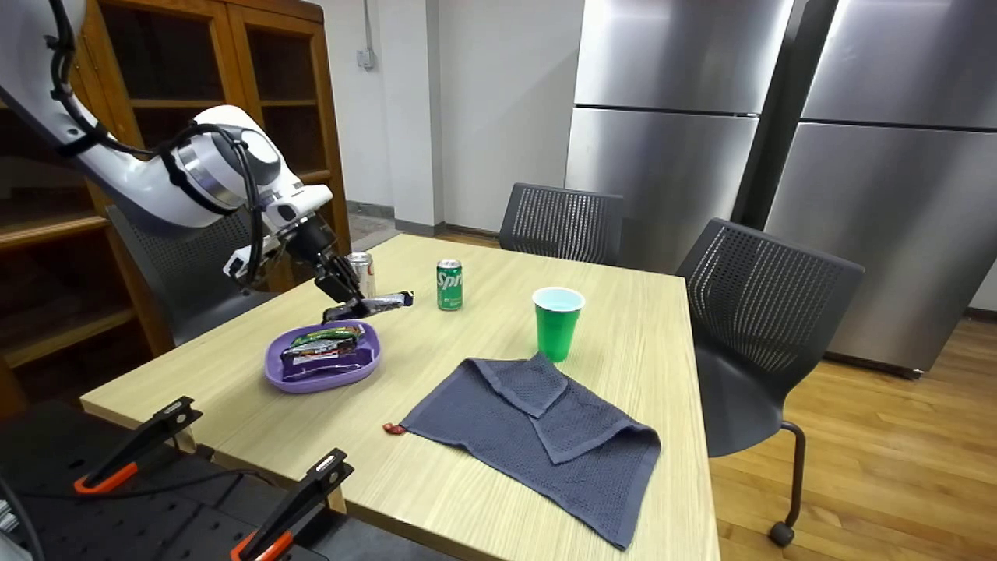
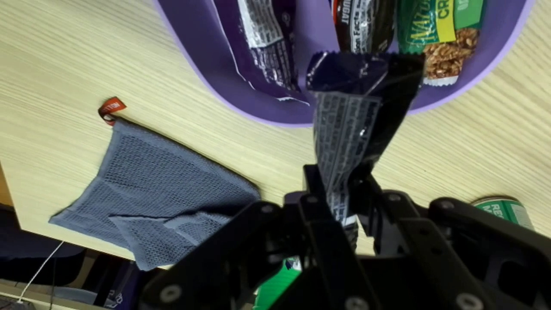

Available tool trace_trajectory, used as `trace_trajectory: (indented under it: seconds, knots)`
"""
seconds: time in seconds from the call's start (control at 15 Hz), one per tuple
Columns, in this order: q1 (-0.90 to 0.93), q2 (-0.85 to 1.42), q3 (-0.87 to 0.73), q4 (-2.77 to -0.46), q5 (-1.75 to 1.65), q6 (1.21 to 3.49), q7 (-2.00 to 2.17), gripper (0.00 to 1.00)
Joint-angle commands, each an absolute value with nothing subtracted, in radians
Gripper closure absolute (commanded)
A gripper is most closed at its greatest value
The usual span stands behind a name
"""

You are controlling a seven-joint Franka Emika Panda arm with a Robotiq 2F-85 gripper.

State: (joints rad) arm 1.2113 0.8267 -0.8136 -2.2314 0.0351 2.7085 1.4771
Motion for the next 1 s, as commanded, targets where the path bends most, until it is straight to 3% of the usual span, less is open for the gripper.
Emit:
trace_trajectory:
  seconds: [0.0, 0.93]
  knots:
    - [1.243, 0.769, -0.811, -2.257, -0.013, 2.64, 1.535, 0.94]
    - [1.159, 0.791, -0.672, -2.186, -0.076, 2.542, 1.552, 0.94]
